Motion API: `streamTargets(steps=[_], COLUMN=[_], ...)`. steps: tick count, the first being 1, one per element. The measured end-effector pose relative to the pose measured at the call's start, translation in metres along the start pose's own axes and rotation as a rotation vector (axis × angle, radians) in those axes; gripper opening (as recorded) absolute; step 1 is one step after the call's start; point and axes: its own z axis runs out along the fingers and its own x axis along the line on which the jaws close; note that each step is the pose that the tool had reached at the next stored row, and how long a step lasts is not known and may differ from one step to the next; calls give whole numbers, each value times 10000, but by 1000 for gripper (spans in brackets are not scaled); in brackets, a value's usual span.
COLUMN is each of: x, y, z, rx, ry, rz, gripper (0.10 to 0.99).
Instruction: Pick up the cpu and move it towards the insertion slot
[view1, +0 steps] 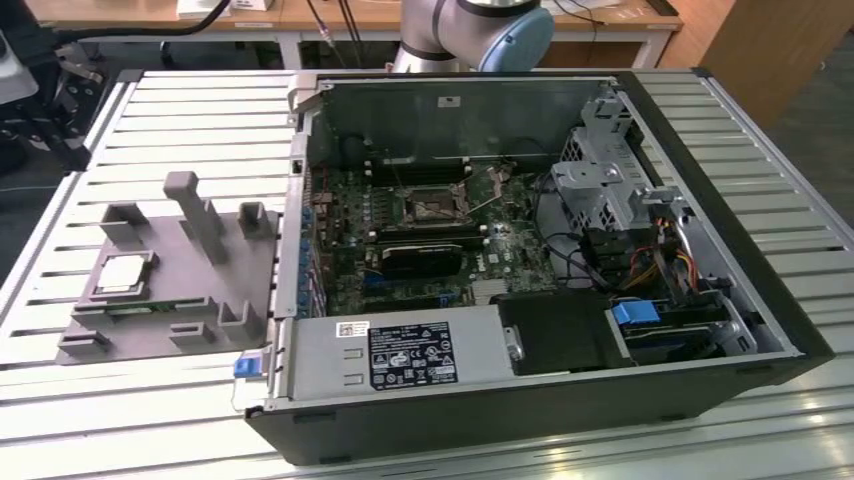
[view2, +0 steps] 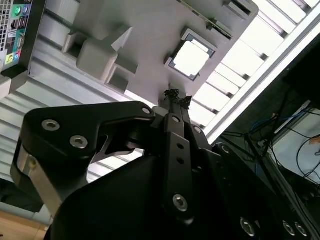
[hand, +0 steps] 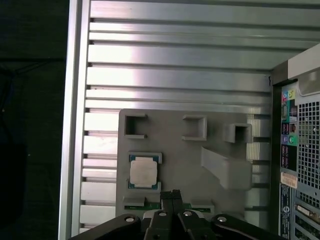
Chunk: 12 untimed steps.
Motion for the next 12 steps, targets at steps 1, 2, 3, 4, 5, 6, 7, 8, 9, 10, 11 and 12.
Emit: streamTargets(steps=[1, 2, 3, 4, 5, 6, 7, 8, 9, 10, 11, 12], x=[3, 6, 9, 11, 14, 16, 18, 20, 23, 25, 28, 30], y=[0, -1, -1, -2, -2, -3, -3, -4, -4, -4, -4, -5], z=[12, 24, 37, 50, 62, 75, 86, 97, 107, 117, 126, 135], rx=[0, 0, 1, 0, 0, 0, 0, 1, 1, 1, 1, 2], ry=[-3, -5, -7, -11, -12, -14, -15, -17, -18, -19, -21, -21], rz=[-1, -1, -2, -2, -2, -2, -2, -2, -2, -2, -2, -2], gripper=[102, 102, 102, 102, 102, 102, 102, 102, 102, 102, 102, 102])
